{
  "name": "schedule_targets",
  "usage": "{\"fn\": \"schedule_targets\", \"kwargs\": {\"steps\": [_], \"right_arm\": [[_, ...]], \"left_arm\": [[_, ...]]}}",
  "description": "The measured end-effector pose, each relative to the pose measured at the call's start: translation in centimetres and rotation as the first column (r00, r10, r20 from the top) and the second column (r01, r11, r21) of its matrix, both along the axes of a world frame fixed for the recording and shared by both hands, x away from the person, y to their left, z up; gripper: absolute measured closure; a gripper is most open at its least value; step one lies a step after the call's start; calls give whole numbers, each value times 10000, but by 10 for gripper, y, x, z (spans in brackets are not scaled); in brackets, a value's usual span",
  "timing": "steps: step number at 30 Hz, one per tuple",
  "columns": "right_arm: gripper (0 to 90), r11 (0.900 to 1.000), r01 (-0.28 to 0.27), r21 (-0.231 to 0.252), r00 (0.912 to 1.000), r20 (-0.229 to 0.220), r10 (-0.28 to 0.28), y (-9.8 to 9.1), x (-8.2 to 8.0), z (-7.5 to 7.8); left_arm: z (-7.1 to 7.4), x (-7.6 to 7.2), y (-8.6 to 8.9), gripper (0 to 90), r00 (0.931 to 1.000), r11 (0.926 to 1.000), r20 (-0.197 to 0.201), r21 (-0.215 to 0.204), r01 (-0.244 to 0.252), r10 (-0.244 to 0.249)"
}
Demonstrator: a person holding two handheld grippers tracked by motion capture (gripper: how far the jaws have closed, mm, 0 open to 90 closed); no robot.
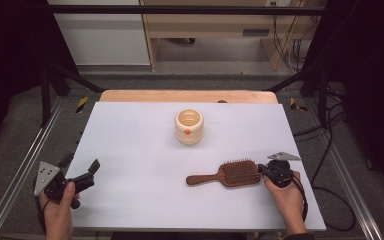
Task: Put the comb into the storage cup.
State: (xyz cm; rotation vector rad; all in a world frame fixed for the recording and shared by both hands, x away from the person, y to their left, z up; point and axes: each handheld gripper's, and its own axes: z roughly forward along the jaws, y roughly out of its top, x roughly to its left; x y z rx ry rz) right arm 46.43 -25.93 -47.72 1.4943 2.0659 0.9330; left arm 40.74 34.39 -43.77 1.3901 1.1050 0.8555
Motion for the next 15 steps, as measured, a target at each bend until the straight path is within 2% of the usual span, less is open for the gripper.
{"fn": "schedule_targets", "kwargs": {"steps": [15], "right_arm": [[900,9938,-1073,-307,9942,-127,1069,50,7,1]], "left_arm": [[-1,2,-5,24,9999,9998,-120,133,119,-117]]}}
